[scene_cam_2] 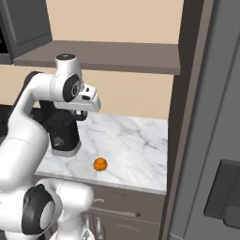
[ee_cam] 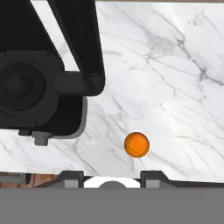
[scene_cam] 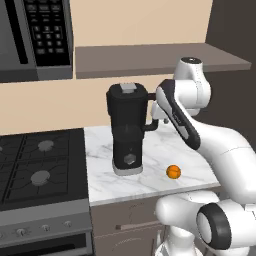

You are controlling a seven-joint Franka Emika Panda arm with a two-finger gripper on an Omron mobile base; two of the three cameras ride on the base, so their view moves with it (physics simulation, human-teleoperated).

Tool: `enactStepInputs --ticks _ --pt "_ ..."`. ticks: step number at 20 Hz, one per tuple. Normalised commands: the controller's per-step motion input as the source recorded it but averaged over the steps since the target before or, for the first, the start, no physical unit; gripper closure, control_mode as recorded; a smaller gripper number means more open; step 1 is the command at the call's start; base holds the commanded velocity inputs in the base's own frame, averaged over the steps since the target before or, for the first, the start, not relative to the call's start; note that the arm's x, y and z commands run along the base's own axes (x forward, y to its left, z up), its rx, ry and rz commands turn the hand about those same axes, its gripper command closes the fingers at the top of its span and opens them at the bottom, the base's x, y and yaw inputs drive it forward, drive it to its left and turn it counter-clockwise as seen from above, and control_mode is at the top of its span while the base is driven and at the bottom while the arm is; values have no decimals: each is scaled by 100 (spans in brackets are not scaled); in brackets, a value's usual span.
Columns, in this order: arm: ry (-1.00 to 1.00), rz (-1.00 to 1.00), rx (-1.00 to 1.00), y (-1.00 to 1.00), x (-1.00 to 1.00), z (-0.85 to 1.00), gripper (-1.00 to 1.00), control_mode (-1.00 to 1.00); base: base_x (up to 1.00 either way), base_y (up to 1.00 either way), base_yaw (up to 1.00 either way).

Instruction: Open the blender lid, put the orange in the blender, close the lid, and start the blender.

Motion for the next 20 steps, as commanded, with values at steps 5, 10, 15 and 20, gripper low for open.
enactStepInputs --ticks 5,10,15,20 --pt "-25 1 -3 11 -55 5 -100 -100 0 0 0" --pt "-71 0 -13 5 -86 56 -100 -100 0 0 0" --pt "-40 0 -4 55 -32 69 -100 -100 0 0 0" --pt "-13 3 0 75 -6 52 -100 -100 0 0 0"
